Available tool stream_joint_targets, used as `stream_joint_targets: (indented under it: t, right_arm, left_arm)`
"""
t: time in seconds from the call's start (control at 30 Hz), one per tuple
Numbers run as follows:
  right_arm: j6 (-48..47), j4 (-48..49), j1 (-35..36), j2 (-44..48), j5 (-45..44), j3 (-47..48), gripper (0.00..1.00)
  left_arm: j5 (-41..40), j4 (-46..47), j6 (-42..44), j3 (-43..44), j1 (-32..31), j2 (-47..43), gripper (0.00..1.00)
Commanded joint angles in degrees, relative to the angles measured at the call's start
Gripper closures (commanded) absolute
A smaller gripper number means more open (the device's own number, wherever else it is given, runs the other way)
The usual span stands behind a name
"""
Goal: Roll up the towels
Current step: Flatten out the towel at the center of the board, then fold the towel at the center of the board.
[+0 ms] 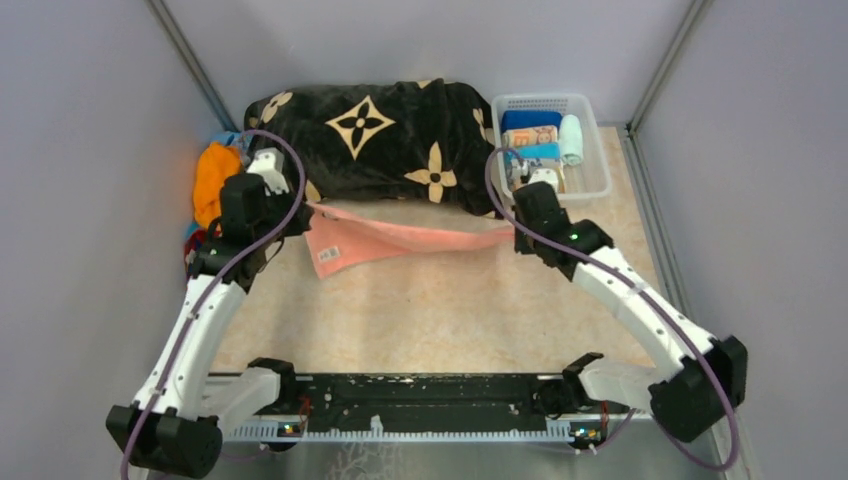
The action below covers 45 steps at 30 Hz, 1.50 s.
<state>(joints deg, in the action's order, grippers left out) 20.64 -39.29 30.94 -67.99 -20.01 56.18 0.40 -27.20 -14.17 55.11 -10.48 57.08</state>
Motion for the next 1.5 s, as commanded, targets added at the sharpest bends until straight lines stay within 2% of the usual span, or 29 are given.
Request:
stream_joint_targets:
  t: [0.0, 0.2, 0.33, 0.57, 0.7, 0.83, 0.97, 1.07, 1.23, 1.33, 1.47]
  right_arm:
    - [-5.4, -7.8, -0.5, 8.6, -3.5, 8.9, 1.0]
    - [-5.6, -16.4, -0.5, 18.3, 0.4, 14.3, 1.0]
    - [-3.5, -21.4, -0.5, 24.5, 5.9, 14.9, 1.0]
    - [1.3, -26.8, -0.5, 31.4, 15.2, 10.9, 1.0]
    - [2.5, -24.4, -0.5, 30.2, 13.8, 5.8, 1.0]
    - [5.0, -14.4, -0.8, 25.4, 5.3, -0.8, 1.0]
    - [3.6, -0.7, -5.4, 16.1, 7.6, -5.3, 1.0]
    - [1.8, 7.6, -13.0, 7.3, 13.2, -5.7, 1.0]
    - [0.4, 17.8, -20.0, -6.3, 18.8, -2.1, 1.0]
    - [-0.5, 20.4, -21.7, -12.5, 20.3, 1.6, 1.0]
    - [-0.7, 20.4, -23.7, -17.5, 22.5, 5.2, 1.0]
  left_arm:
    - [2.5, -2.1, 0.0, 7.8, 0.5, -5.2, 1.0]
    - [4.1, -10.4, 0.2, 12.2, 0.5, -14.4, 1.0]
    - [5.8, -16.4, -2.3, 11.7, 0.5, -22.0, 1.0]
    - [10.0, -27.5, -7.2, 8.9, 0.4, -30.3, 0.99]
    - [9.5, -27.1, -8.3, 3.3, 0.5, -29.3, 1.0]
    - [8.7, -16.9, -10.7, -6.1, 0.5, -25.0, 1.0]
    - [6.9, -2.3, -13.7, -15.2, 0.5, -17.2, 1.0]
    - [4.4, 5.7, -14.7, -17.2, 0.5, -8.4, 1.0]
    - [2.9, 15.9, -16.1, -12.5, 0.8, 9.8, 1.0]
    - [3.6, 17.9, -16.5, -7.0, 0.9, 18.5, 1.0]
    - [2.5, 18.0, -16.1, -1.9, 1.1, 24.8, 1.0]
